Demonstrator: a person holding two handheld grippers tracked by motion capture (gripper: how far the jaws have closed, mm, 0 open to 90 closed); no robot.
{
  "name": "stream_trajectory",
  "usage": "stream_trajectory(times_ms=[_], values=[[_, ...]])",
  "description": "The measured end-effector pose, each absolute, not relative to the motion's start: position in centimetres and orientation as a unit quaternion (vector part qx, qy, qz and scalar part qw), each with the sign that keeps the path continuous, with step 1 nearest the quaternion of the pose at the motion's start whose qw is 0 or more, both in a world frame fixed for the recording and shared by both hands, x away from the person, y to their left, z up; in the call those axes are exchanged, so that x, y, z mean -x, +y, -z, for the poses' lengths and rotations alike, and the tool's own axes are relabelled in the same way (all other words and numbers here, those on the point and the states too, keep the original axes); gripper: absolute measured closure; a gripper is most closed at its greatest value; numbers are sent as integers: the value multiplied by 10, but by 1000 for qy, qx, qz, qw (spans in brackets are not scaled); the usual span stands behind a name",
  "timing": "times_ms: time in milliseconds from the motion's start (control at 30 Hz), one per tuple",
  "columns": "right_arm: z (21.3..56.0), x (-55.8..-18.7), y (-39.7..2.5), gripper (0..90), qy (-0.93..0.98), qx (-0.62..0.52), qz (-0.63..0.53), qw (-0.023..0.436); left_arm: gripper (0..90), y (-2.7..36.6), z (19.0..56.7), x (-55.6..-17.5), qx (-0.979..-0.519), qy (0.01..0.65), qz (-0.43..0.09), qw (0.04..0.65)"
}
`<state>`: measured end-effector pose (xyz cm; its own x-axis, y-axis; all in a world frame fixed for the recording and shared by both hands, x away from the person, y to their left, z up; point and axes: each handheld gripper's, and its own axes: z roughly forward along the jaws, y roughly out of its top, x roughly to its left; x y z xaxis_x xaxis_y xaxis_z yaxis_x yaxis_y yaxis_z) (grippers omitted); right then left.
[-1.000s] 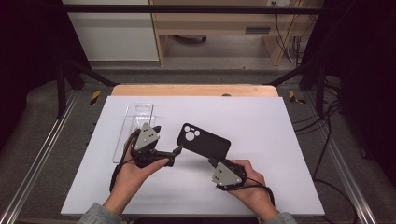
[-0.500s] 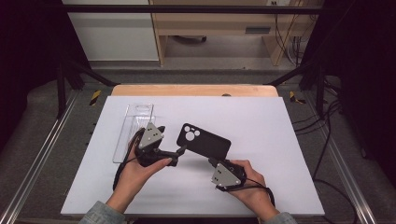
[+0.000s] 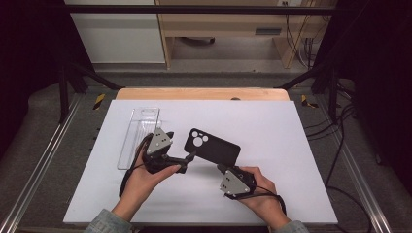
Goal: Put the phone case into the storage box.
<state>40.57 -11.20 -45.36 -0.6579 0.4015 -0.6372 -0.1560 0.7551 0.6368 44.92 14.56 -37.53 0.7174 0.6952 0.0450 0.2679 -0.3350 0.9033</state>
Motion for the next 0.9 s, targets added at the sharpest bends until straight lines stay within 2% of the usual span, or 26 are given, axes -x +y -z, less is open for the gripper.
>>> stream_trajectory(times_ms=[467, 900], values=[[455, -407, -112, 888, 844, -71, -338, 411, 40, 137, 381, -453, -807, 290, -208, 470], [455, -405, -112, 888, 843, -62, -333, 418, 59, 131, 388, -469, -812, 299, -186, 465]])
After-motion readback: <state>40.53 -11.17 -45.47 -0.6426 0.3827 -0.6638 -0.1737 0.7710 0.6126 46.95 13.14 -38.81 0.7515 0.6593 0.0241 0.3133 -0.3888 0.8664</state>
